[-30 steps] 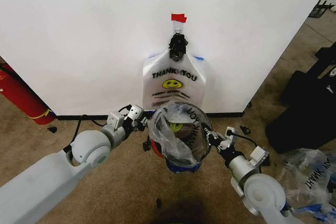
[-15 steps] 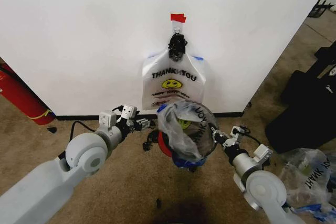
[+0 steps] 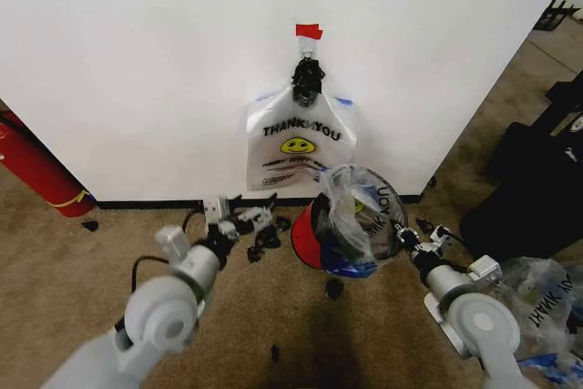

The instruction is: Pick up the garbage bag from the wall and place it over the trash bin.

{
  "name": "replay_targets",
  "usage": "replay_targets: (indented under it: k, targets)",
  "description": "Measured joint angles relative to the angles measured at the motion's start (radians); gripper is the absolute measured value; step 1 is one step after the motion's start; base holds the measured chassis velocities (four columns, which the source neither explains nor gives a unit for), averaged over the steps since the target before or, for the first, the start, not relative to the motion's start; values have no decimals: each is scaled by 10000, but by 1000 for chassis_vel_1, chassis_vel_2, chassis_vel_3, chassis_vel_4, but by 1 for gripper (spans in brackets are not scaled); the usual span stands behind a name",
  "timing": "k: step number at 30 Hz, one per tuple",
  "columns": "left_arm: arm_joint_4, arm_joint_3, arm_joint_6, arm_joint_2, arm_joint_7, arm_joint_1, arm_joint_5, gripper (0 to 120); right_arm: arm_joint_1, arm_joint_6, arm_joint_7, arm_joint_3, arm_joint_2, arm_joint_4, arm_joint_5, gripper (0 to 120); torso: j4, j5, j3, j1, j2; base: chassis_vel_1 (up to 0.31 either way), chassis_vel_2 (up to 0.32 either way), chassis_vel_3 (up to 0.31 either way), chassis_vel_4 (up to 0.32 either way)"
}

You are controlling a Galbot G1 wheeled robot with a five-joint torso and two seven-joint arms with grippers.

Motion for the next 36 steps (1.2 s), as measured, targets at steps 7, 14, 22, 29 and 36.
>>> replay_targets:
  k: [7, 14, 22, 29, 36]
  targets:
    - [56, 534, -1054, -1137, 1497, 990, 1026, 100, -1109, 824, -1899, 309, -6, 161, -614, 0, -5, -2, -1, -1, 1, 0, 0, 0, 0]
    - [483, 549, -1557, -1526, 2464, 1064, 649, 100, -1319, 814, -2387, 593, 252, -307, -912, 0, -8, 2, -1, -1, 0, 0, 0, 0, 0]
    - [1784, 631, -2065, -2104, 5079, 1218, 32, 100, -588, 167, -2494, 1053, -455, -913, 720, 0, -5, -1, 1, 0, 0, 0, 0, 0, 0]
    - [2219, 659, -2329, -2287, 5922, 1257, 923, 99, -50, -2, -2525, 814, -772, -1330, 1092, 0, -4, 3, 1, 0, 0, 0, 0, 0, 0]
    - [2386, 891, -2689, -2048, 6427, 1126, 2051, 98, 241, -58, -2561, 575, -642, -1391, 950, 0, -6, 2, 1, 0, 1, 0, 0, 0, 0]
